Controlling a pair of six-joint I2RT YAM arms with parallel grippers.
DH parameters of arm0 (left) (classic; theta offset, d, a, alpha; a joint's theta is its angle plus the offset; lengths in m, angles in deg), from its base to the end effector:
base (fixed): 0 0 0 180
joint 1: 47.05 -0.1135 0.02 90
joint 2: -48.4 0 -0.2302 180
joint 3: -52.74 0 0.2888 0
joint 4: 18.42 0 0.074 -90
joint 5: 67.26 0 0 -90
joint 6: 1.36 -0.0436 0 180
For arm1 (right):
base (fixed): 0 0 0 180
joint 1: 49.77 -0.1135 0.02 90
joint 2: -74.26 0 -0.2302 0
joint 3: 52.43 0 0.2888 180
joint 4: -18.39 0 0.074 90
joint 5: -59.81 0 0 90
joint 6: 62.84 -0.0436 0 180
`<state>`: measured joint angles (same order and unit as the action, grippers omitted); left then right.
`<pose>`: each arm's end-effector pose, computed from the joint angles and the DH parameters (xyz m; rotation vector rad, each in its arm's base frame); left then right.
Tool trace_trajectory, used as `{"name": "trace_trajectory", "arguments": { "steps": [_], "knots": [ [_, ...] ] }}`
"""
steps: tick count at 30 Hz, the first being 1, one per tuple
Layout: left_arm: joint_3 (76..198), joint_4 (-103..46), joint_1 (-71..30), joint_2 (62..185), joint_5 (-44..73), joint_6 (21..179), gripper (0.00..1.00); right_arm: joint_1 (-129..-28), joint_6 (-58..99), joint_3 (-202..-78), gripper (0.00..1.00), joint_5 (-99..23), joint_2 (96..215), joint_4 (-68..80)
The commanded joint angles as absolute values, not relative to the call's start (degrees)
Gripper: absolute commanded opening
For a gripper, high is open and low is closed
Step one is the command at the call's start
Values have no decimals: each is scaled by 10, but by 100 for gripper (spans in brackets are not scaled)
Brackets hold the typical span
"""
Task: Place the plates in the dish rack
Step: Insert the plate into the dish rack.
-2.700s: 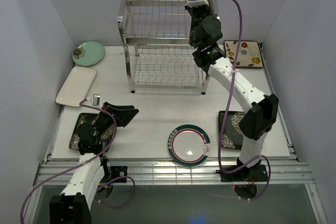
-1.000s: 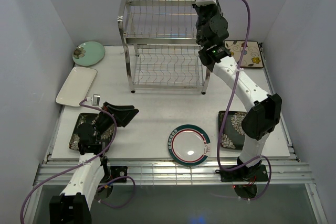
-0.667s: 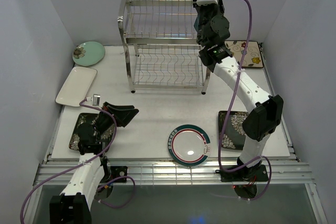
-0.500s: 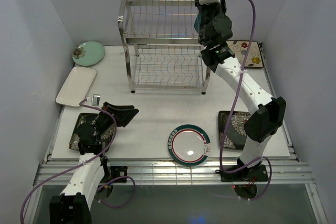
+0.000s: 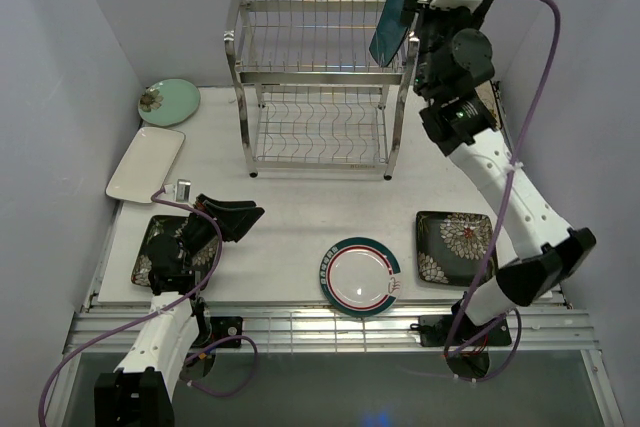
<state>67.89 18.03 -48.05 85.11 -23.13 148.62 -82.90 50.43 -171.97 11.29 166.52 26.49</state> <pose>0.2054 -0.0277 0.1718 -0.0446 1.5365 -1.3582 0.3279 0.1795 0.5376 0.1575 1.1130 -0.1911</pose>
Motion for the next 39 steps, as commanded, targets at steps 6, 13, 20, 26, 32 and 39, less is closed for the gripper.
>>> {"name": "trace_trajectory", "arguments": {
  "steps": [6, 13, 20, 26, 32, 39],
  "knots": [
    [672, 184, -479, 853, -225, 1481, 98, -831, 285, -1505, 89, 119, 1410, 177],
    [674, 182, -479, 859, -221, 1481, 98, -831, 174, -1362, 95, 107, 1294, 65],
    [674, 180, -478, 865, -218, 1478, 98, -831, 79, -1220, 90, 74, 1190, -11],
    [678, 171, -479, 871, -220, 1483, 98, -831, -4, -1080, 90, 51, 1115, -51],
    [699, 142, -479, 895, -226, 1483, 98, -831, -146, -1001, 90, 121, 1091, -156],
    [697, 141, -479, 891, -228, 1485, 98, -831, -366, -947, 90, 111, 1107, -269]
  ]
}}
